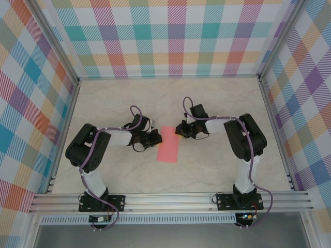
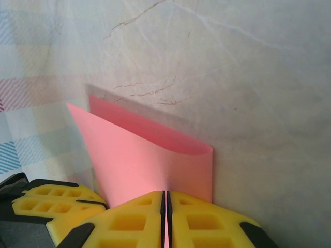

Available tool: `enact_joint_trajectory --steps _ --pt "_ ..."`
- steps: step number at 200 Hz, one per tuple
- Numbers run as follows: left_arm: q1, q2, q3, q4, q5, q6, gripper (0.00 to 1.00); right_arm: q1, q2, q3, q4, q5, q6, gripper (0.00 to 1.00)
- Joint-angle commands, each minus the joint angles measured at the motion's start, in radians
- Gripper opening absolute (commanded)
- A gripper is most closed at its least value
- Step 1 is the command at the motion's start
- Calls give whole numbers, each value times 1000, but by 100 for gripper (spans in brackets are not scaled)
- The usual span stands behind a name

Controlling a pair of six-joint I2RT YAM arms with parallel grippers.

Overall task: Fold a paper plane with a square sheet of paper (pick it up from the middle)
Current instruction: First fold in half a square sheet of paper at the center of the table.

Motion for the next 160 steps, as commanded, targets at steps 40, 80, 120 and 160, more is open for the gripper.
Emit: enact_joint_trajectory --steps 40,80,120,160 --pt "-11 44 -41 -203 -104 43 0 -8 -55 60 -103 -18 -47 12" --pt "-12 50 -45 -197 -98 44 0 -25 -36 128 -146 -27 -61 13" --pt "-11 53 -46 -195 -96 44 0 -35 32 142 -138 -18 -52 13" --pt "-12 54 -47 -199 -98 44 0 -38 86 127 -122 -10 -41 13"
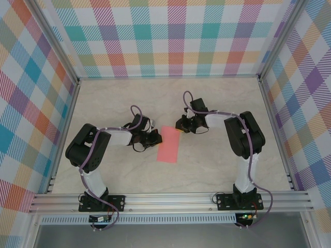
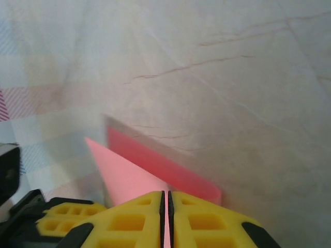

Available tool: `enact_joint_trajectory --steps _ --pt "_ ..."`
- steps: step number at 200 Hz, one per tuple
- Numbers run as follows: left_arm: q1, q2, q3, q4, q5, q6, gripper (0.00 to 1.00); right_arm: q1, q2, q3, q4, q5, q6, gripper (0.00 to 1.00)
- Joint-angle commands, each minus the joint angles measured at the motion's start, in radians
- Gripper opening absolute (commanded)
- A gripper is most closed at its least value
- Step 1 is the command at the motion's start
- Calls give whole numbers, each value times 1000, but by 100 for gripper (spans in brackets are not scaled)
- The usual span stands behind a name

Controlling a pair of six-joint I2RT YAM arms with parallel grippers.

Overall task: Fold a paper plane with a square sheet of paper (pick it up from the middle)
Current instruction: First fold in half a square sheet of paper at the center of the table.

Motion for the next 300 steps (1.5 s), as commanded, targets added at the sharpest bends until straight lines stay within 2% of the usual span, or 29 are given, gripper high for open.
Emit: enact_joint_trajectory --steps 1,34,67,107,178,240,300 --pt "-11 55 -49 -192 -96 29 0 -7 37 -3 -12 -4 -12 13" --pt "-10 63 -38 -205 -100 29 0 -7 7 12 -65 -7 -20 13" --pt "-9 58 -40 -207 -110 26 0 -8 -41 120 -181 -4 -75 14" --pt "-9 57 -33 -212 -112 22 0 -9 9 187 -224 -17 -70 14" --pt "-9 56 -27 -221 -108 25 0 -11 80 141 -221 17 -46 13" --pt "-9 58 -28 -216 -98 22 0 -11 115 189 -272 42 -67 14" --pt "-11 60 -23 -240 -91 34 0 -11 -76 123 -213 16 -39 16"
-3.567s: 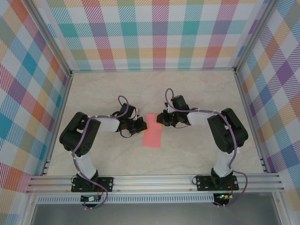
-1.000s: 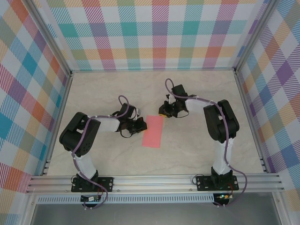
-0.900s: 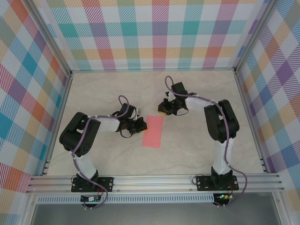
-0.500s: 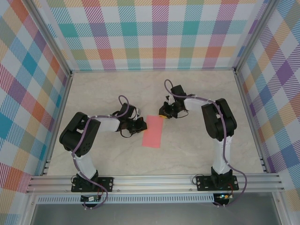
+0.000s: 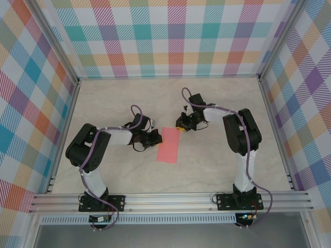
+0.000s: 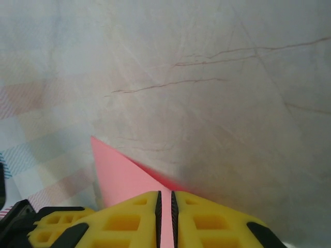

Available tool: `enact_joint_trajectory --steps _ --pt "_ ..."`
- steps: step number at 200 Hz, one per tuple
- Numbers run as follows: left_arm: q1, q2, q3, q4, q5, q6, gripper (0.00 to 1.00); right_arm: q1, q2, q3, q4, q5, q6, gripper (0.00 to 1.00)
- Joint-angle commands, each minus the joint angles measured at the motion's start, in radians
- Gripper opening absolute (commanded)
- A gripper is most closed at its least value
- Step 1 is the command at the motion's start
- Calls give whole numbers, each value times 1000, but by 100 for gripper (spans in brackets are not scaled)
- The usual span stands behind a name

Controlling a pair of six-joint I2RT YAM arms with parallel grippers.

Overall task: Fold a paper plane with a square sheet of paper (pick it up from the middle)
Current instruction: First fold in half a square sheet of paper at the center of the table.

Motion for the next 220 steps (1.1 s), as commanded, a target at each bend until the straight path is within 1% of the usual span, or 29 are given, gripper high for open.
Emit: enact_joint_trajectory --steps 1,21,50,101,146,175,190,220 --pt "-10 58 -40 -204 -87 34 0 0 -119 -34 15 -7 9 16" --pt "-8 60 -44 -202 -91 28 0 2 -169 -82 39 -24 38 17" --pt "-10 67 -46 -196 -88 27 0 9 -236 -208 149 -71 112 17" --pt "-8 54 -60 -198 -95 34 0 80 -321 -344 200 -46 154 16" --pt "-8 23 -75 -204 -106 39 0 152 -347 -419 248 -30 196 14" --pt "-8 28 -67 -207 -106 44 0 201 -346 -459 292 -23 226 12" --pt "-8 27 -64 -204 -106 40 0 216 -346 -484 307 -10 239 11" --pt "-8 26 -69 -200 -106 38 0 236 -354 -542 350 -24 252 12"
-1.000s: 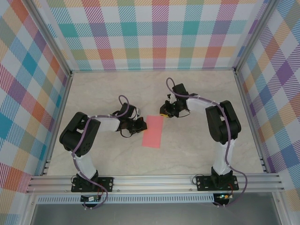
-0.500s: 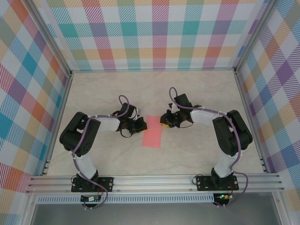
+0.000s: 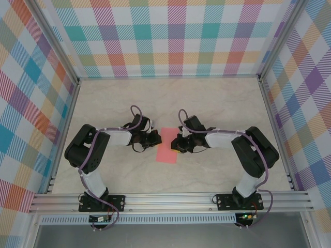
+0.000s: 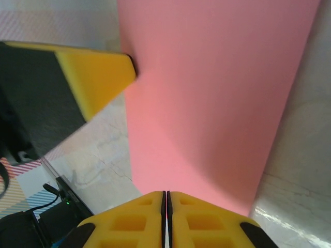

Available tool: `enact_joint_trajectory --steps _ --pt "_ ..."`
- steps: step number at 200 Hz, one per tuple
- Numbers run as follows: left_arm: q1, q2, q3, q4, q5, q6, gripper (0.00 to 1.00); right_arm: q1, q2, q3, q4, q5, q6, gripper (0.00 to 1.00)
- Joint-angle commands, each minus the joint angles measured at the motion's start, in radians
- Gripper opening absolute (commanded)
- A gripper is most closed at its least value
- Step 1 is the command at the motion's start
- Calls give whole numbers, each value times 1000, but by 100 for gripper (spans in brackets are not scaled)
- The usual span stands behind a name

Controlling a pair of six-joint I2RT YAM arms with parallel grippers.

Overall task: Fold a paper plane with a square sheet of paper (pick it up from the middle)
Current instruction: First fold in half a square sheet of paper at the center of the table.

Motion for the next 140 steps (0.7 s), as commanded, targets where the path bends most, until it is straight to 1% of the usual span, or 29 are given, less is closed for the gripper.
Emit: enact_joint_trajectory --steps 1,26,55,87,114,140 --pt "-8 41 -53 -196 -97 21 0 18 -25 -42 53 -1 27 12" --pt "-8 44 -54 -193 -92 20 0 38 -7 -70 65 -21 15 12" --pt "-8 41 -55 -191 -87 18 0 42 6 -82 -26 62 -37 12" --pt "-9 36 -55 -193 -90 21 0 42 14 -78 -68 63 -69 12" --pt "-8 44 -60 -187 -87 20 0 43 -46 -49 -54 14 -65 13" --pt "-8 59 -62 -188 -83 20 0 59 -62 -46 12 -55 -39 15"
